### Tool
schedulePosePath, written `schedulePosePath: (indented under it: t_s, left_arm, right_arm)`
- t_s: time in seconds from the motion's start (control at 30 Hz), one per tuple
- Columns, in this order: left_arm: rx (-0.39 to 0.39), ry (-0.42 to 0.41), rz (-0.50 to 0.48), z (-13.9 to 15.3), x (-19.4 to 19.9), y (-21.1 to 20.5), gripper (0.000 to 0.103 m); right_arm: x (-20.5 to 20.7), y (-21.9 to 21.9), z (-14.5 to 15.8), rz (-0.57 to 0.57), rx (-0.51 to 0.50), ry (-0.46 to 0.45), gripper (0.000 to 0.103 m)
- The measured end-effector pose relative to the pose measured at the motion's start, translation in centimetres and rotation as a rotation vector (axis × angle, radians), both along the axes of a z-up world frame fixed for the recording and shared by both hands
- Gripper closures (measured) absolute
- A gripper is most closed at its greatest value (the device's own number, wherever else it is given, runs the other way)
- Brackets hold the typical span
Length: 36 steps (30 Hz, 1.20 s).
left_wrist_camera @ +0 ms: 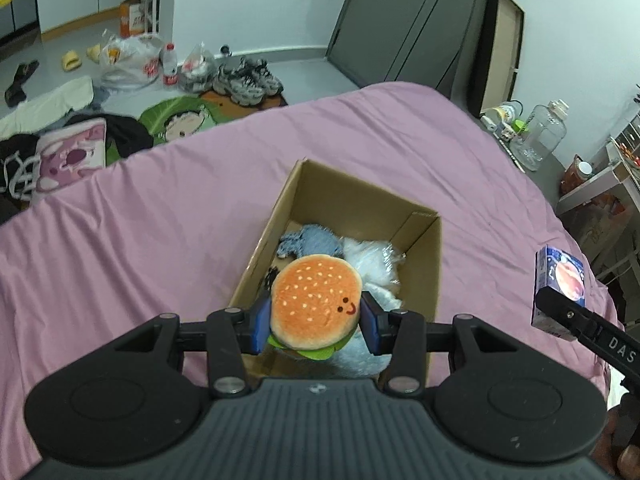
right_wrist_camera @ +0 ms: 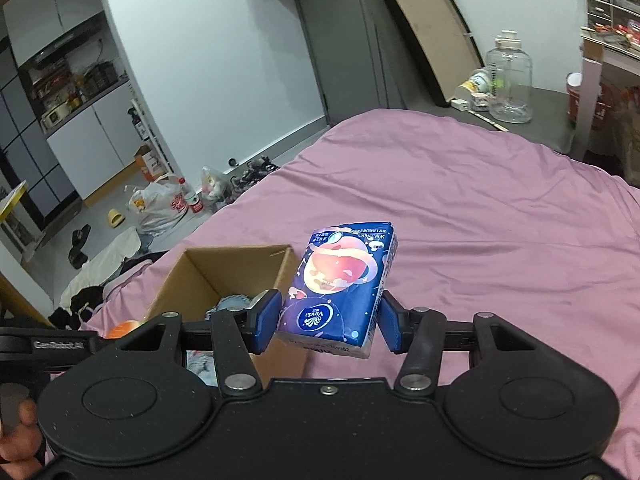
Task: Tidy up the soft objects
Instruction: 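Carry both items over the cardboard box and release them inside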
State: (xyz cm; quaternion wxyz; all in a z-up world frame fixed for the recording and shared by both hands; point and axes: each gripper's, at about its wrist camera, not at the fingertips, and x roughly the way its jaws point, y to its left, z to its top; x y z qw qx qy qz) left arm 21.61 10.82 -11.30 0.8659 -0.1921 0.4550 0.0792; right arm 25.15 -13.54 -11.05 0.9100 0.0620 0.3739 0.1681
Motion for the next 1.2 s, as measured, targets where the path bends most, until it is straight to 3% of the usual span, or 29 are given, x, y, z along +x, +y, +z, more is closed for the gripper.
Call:
schedulePosePath:
  t_s: [0.5,0.67,0.93,1.0,1.07,1.2]
  left_arm:
    - [-0.100,0.078,0.002,-2.8,0.6,2.9,0.053]
    - [-0.084,0.037,-0.017,-1.6,0.3,3.3,0.046]
    - [-0.104,0.008,0.030,-0.8,-0.4,5.9,0.046]
    - [-0.105,0.006,0.039,-0.6,-0.6,6.6,0.046]
    - [-0.096,0.004,0.045,-0.3,-1.0,7.0,0.046]
    - [-0.075,0.004,0.041,0.4,-1.5,7.2,0.046]
  right_arm:
    - [-0.3,6.6,-0.7,0.108,-0.039,0.026,0.052]
    - [-0.5,8.1,-1.0,0.127,-0.050,0.042,0.052]
    - [-0.9,10.4,-0.6,0.156,-0.022,0.057,0.052]
    - [-1.1,10.7,-0.2,0.170,0.009,0.054,0.048]
    - [-1.4,10.7,0.4,0.179,0.036,0.047,0.036]
    - [-2.0,10.1,1.0,0.159,0.008,0.041,0.036]
